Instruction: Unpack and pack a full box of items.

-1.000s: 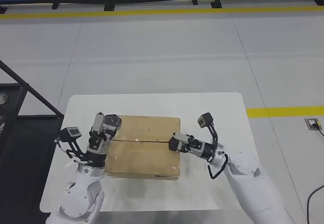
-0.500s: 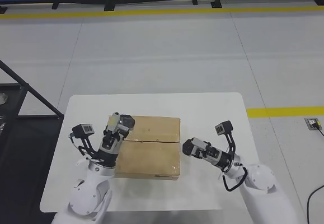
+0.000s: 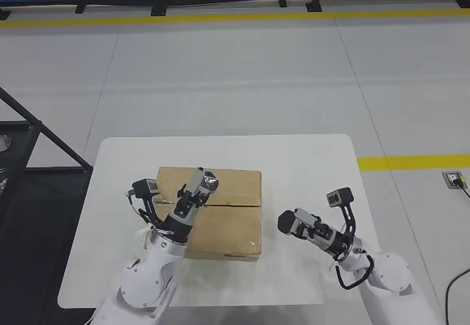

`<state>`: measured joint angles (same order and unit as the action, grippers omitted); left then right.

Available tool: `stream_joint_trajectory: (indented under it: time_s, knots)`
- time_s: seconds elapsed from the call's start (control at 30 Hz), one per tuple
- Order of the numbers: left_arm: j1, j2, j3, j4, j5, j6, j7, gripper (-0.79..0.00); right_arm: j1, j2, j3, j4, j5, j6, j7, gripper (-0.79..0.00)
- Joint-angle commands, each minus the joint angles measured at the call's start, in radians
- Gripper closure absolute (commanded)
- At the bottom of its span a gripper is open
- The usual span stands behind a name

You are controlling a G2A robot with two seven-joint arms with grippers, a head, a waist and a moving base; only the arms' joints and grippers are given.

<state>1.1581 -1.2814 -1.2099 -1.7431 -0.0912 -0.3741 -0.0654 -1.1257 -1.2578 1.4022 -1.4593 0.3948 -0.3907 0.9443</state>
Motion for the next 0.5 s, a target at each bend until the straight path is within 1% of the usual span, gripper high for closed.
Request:
stream_joint_trajectory:
  time_s: [0.0,0.2,0.47]
  knots:
    - [-0.004,-0.003,0.011,0.009,0.009,0.005,-0.003,-0.785,-0.003,0.002,0.002,0.005,0.005,-0.003,0.002,-0.785]
    - [-0.019,-0.012,0.043,0.036,0.022,0.016,-0.014,-0.785,-0.010,0.007,0.007,0.021,0.021,-0.017,0.009,-0.785]
    - [-0.071,-0.030,0.099,0.109,0.043,0.033,-0.021,-0.785,-0.025,0.015,0.022,0.046,0.051,-0.048,0.027,-0.785]
